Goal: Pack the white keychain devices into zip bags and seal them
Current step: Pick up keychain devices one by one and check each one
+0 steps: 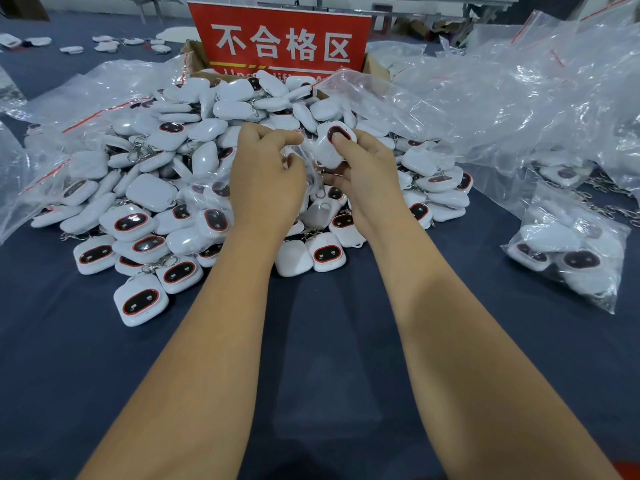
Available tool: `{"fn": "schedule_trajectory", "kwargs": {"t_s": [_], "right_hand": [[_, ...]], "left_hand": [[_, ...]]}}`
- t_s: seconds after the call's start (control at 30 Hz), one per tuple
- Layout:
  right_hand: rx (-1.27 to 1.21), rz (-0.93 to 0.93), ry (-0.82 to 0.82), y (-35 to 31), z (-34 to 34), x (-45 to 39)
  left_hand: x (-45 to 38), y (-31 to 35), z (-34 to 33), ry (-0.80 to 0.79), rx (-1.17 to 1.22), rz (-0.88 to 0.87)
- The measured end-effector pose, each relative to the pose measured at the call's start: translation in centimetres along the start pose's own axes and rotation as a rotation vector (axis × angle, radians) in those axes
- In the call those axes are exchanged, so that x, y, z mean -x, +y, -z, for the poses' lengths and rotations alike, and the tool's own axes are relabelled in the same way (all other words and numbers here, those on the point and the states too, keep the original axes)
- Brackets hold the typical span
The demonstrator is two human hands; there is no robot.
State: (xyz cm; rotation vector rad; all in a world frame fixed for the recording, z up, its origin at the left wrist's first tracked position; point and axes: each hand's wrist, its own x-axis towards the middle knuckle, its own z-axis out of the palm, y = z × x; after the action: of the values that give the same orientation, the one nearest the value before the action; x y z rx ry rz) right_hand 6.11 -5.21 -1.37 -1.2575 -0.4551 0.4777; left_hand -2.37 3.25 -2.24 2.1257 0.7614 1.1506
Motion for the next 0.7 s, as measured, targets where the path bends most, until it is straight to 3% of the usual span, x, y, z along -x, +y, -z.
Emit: {"fn": "schedule_trajectory", "kwargs": {"t_s": [0.4, 0.7], "right_hand": [[0.228, 0.1, -0.071, 0.67, 0.28, -0.02], [0.266, 0.053, -0.137, 0.81, 0.0, -0.06]], "left_hand": [[-0.01, -0.22, -0.2, -0.054, -0.04, -0.008], [0.14, -0.27, -0.38, -0.101, -0.069, -0.013]]}}
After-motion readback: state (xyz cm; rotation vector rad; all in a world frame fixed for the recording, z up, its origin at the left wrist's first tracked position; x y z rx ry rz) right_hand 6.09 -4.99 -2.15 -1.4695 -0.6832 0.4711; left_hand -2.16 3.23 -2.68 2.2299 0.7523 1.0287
